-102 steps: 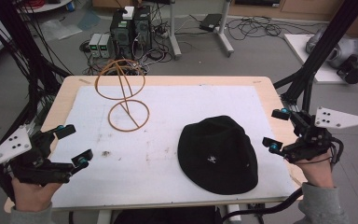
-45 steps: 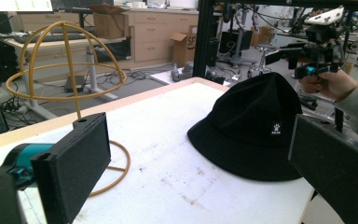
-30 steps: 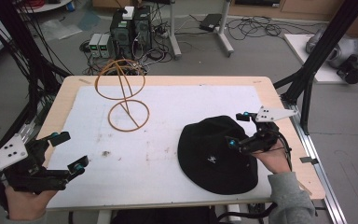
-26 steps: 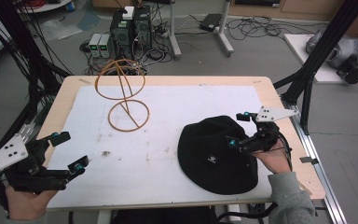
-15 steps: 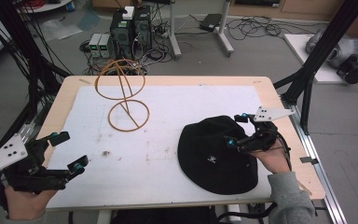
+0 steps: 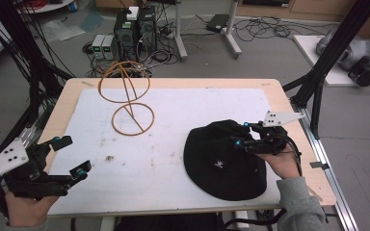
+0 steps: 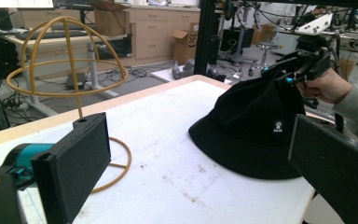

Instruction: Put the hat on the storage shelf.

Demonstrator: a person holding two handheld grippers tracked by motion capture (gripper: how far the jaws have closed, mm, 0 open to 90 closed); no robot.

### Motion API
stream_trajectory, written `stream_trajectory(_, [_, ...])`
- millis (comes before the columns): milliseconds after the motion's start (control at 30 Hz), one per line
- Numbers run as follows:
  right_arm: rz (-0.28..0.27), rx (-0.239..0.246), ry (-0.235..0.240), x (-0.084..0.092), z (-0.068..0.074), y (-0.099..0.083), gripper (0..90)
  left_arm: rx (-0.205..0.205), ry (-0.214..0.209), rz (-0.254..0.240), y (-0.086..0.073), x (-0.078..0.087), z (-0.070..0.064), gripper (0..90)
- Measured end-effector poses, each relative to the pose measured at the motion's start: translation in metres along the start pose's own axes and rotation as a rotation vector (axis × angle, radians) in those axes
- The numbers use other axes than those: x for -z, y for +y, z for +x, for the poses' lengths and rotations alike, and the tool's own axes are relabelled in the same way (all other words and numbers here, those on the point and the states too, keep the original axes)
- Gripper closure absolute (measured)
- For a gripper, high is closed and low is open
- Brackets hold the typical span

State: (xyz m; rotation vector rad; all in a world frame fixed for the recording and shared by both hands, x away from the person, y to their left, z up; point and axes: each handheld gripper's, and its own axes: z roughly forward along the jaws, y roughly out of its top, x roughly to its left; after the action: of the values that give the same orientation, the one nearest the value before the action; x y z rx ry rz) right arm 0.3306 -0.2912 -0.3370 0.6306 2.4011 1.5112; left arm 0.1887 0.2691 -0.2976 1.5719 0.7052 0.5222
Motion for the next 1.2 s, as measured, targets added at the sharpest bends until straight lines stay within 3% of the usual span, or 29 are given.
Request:
stream_trajectory(33, [0.0,0.0,0.0,0.0,0.0,0.0,52.1,0.0,0.0,0.0,0.0,0.0,0.0,5.8])
stream_trajectory(67, [0.0,0.007,-0.008,0.0009,0.0008,0.0,60.0,-0.002,0.001,0.001,0.0002,0.0001,-0.0002,5.8])
stream_trajectory(133, [0.0,0.015,-0.01,0.0014,0.001,0.0,64.3,-0.003,0.003,0.001,0.0005,0.0004,-0.0002,5.8])
stream_trajectory(167, [0.012,0.04,-0.023,0.0021,0.0028,0.0002,70.7,-0.003,0.005,-0.001,0.0004,0.0008,0.0001,5.9])
stream_trajectory(233, [0.026,0.066,-0.03,0.0017,0.0046,0.0001,75.4,0.0,0.006,0.001,0.0002,0.0008,0.0005,5.9])
stream_trajectory(367, [0.032,0.073,-0.04,0.0008,0.0058,0.0004,80.0,-0.001,0.008,0.002,0.0004,0.0009,0.0002,5.9])
stream_trajectory(1200, [0.011,0.025,-0.042,0.0049,0.0051,0.004,82.1,0.0,0.007,0.003,0.0002,0.0,0.0005,5.9])
